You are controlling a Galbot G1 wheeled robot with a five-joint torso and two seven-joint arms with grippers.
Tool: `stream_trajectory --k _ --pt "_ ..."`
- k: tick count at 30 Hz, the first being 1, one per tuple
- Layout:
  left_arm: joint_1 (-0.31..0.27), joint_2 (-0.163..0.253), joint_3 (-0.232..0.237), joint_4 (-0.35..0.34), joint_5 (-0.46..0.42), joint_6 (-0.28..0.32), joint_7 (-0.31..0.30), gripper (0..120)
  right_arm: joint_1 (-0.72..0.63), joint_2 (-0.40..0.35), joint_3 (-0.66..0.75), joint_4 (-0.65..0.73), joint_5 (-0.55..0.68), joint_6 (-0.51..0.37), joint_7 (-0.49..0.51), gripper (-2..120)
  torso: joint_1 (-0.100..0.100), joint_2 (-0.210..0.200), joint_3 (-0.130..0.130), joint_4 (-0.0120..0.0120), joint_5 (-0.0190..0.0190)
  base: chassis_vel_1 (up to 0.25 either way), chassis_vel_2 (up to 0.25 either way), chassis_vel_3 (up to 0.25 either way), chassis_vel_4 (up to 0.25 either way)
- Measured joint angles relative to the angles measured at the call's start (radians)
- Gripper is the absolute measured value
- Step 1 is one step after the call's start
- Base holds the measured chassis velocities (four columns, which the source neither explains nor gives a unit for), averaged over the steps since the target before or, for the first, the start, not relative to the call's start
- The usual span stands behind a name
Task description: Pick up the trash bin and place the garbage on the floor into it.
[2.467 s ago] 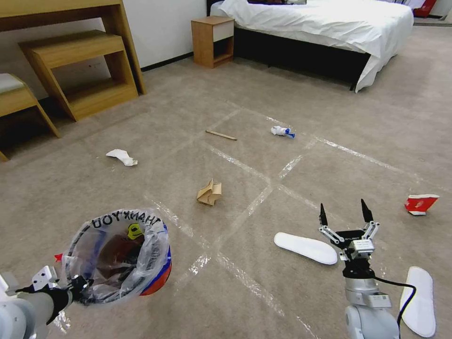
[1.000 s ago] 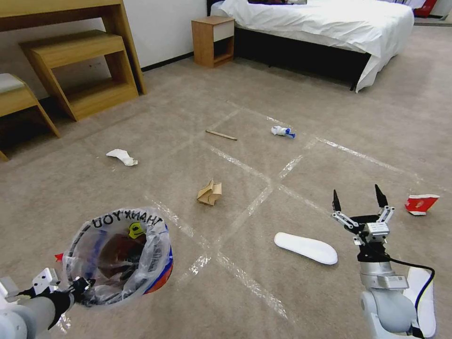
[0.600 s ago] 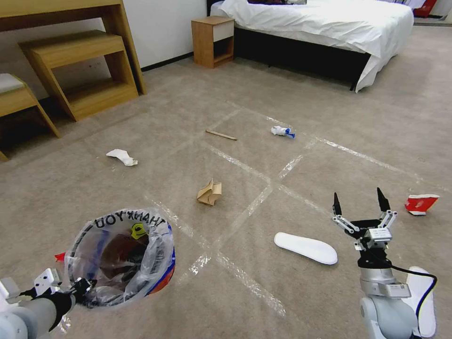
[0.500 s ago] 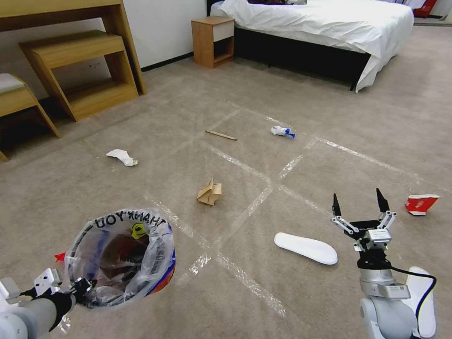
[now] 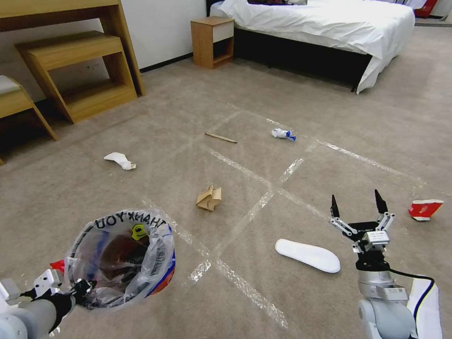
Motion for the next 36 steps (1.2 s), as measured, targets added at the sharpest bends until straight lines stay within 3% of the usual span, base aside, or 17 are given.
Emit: stream_trajectory --k 13,16,19,20,23,24,26,30,36 --pt "-0.001 0.007 -0.002 0.001 0.000 0.000 0.002 0 0.069 -0.107 0.042 -0.051 0.068 -0.067 0.009 100 0.000 0.000 0.000 0.0000 0.0000 0.000 0.000 0.000 0.000" --pt "0.004 0.004 0.001 0.001 0.008 0.001 0.007 0 0.076 -0.152 0.037 -0.071 0.117 -0.099 -0.037 100 0.000 0.000 0.000 -0.0002 0.0002 0.000 0.000 0.000 0.000" --pt "0.007 0.007 0.001 0.000 0.012 0.002 0.010 0 0.121 -0.275 0.010 -0.139 0.145 -0.127 -0.098 100 0.000 0.000 0.000 -0.0001 0.0005 0.000 0.000 0.000 0.000" --pt "0.007 0.007 0.001 0.000 0.012 0.002 0.010 0 0.121 -0.275 0.010 -0.139 0.145 -0.127 -0.098 100 0.000 0.000 0.000 -0.0001 0.0005 0.000 0.000 0.000 0.000" --pt "0.007 0.015 -0.002 0.001 0.012 0.002 0.010 0 0.176 -0.409 -0.020 -0.228 0.123 -0.162 -0.238 100 0.000 0.000 0.000 0.0000 0.0000 0.000 0.000 0.000 0.000" --pt "0.007 0.015 -0.002 0.001 0.012 0.002 0.010 0 0.176 -0.409 -0.020 -0.228 0.123 -0.162 -0.238 100 0.000 0.000 0.000 0.0000 0.0000 0.000 0.000 0.000 0.000" --pt "0.006 0.016 -0.002 0.001 0.012 0.002 0.010 0 0.215 -0.462 -0.047 -0.291 0.072 -0.159 -0.347 100 0.000 0.000 0.000 0.0002 0.0004 0.000 0.000 0.000 0.000" --pt "-0.010 0.025 0.014 0.009 0.011 0.002 0.010 0 0.231 -0.520 -0.088 -0.352 0.003 -0.130 -0.451 100 0.000 0.000 0.000 0.0005 0.0003 0.000 0.000 0.000 0.000" --pt "-0.020 0.046 0.021 0.020 0.003 0.001 0.011 0 0.203 -0.565 -0.128 -0.393 -0.057 -0.118 -0.500 100 0.000 0.000 0.000 -0.0008 0.0004 0.000 0.000 0.000 0.000"
